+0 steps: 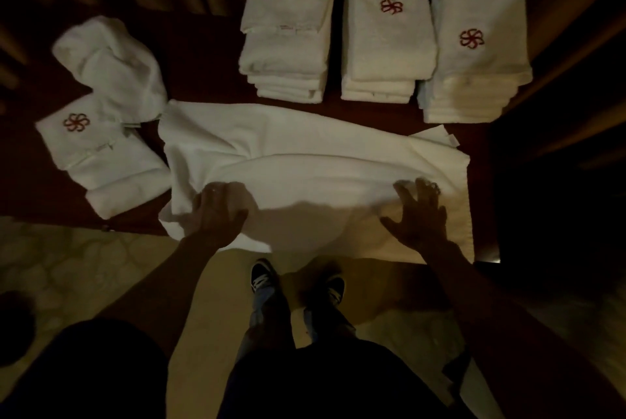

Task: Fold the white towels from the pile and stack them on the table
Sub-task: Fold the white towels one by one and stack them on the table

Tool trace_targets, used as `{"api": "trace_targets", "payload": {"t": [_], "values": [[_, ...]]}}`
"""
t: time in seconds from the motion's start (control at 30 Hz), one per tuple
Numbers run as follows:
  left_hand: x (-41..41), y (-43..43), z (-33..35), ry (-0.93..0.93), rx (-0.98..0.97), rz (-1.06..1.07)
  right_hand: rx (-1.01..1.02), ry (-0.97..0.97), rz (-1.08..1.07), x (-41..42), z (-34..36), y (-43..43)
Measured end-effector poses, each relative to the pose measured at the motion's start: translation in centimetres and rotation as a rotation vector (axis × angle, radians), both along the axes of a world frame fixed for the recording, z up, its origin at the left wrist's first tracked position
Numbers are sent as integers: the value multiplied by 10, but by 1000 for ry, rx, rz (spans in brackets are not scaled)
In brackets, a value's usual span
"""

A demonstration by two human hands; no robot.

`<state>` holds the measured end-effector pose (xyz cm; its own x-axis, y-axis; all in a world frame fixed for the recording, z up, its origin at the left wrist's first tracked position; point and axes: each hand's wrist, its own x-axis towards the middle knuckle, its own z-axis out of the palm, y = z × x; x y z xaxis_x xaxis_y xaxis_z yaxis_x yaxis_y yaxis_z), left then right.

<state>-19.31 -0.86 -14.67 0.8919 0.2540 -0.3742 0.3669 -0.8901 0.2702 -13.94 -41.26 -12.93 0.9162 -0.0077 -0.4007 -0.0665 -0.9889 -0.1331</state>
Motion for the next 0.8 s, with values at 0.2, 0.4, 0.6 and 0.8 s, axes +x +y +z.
{"api": "trace_targets", "payload": {"t": [0.2, 0.4, 0.6, 0.8], "values": [[1, 5, 12, -83, 152, 17, 113, 70, 86, 18, 12, 46], [10, 21, 4, -105, 105, -37, 168, 64, 207, 34, 5, 101], [14, 38, 4, 222, 25, 28, 111, 204, 166, 30, -16, 118], [28, 49, 9, 296, 28, 9, 73, 257, 171, 36, -16, 133]]}}
